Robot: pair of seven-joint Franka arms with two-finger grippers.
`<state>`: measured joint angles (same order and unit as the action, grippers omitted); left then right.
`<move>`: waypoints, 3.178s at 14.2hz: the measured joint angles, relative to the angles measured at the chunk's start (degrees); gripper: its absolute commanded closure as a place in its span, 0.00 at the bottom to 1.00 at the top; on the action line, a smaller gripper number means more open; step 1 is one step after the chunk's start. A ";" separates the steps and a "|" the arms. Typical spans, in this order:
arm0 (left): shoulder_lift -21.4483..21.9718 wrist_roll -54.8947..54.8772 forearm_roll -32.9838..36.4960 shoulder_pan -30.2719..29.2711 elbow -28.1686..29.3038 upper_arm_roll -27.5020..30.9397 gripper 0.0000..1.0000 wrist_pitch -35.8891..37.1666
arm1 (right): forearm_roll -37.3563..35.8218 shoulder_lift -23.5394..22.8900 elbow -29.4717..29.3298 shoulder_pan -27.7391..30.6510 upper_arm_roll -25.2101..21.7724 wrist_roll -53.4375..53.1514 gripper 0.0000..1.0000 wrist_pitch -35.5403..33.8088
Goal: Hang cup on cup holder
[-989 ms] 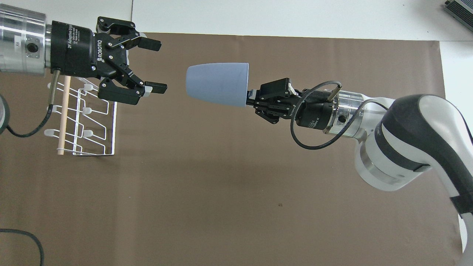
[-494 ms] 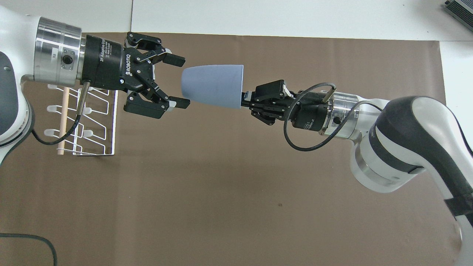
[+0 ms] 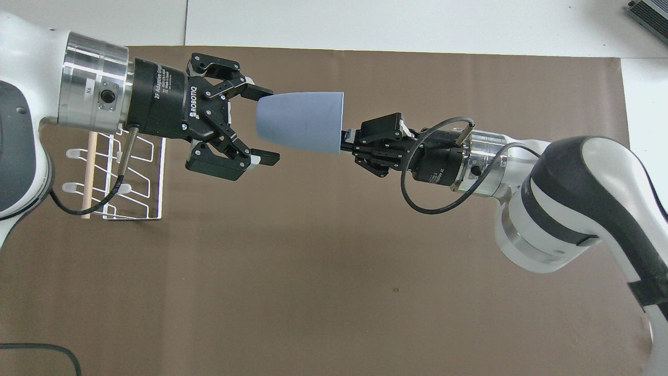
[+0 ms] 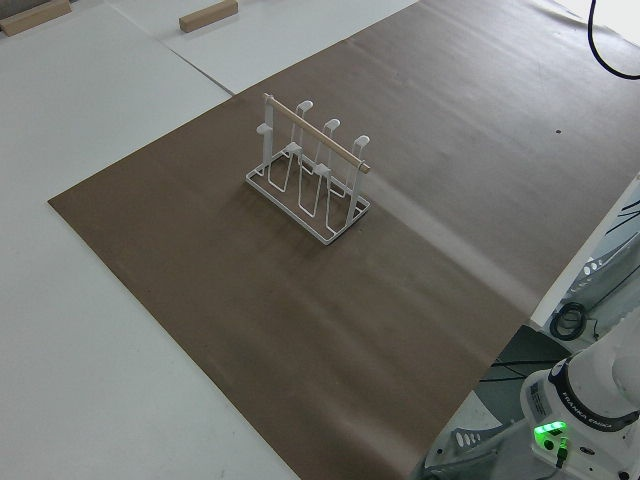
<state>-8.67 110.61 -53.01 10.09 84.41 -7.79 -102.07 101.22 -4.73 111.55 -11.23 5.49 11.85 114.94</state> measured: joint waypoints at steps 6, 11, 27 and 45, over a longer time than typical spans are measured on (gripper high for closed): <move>0.03 0.00 2.07 2.39 0.40 0.01 0.00 -2.60 | 0.00 0.44 0.32 -0.11 0.00 0.00 1.00 -0.01; 0.06 0.00 2.14 2.76 0.52 0.06 0.00 -3.08 | 0.00 0.49 0.35 -0.12 0.00 0.00 1.00 -0.01; 0.78 1.32 2.45 2.97 0.54 0.24 1.00 -4.46 | 0.00 1.08 0.53 -0.14 -0.07 0.00 1.00 -0.24; 1.12 1.32 2.71 2.97 0.60 0.23 1.00 -4.49 | 0.14 1.24 0.54 -0.19 -0.05 -0.09 0.87 -0.07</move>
<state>-7.55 111.93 -50.30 13.06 85.00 -7.56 -106.56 101.35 -3.50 112.09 -11.42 5.44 11.76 114.87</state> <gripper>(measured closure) 0.203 0.938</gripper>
